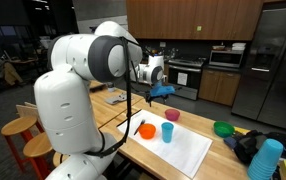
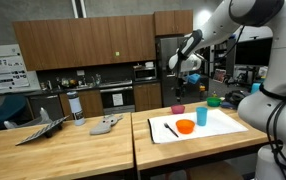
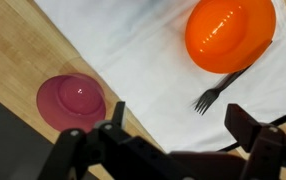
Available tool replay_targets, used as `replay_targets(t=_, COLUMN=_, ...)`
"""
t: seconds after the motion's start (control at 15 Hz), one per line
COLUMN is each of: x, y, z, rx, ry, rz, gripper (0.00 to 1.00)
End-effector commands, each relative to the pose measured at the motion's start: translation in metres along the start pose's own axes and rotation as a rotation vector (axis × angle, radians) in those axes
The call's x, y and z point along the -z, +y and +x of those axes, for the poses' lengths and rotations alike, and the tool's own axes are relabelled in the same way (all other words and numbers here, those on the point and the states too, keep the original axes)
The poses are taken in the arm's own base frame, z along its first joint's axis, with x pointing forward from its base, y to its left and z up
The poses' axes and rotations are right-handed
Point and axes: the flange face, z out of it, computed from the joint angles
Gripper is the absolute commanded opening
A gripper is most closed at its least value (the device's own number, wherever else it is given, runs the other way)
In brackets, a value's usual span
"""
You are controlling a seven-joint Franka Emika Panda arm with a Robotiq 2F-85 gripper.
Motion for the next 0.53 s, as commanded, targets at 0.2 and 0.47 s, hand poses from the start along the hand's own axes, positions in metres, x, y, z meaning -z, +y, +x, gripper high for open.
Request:
replay_targets(t=0.2, x=0.029, y=-0.016, z=0.036, rx=-0.202, ry=0.018, rz=-0.038, gripper=1.0)
replay_targets(t=0.47, x=0.02, y=-0.018, z=0.035, rx=-0.178, ry=0.023, rz=-0.031, gripper=1.0)
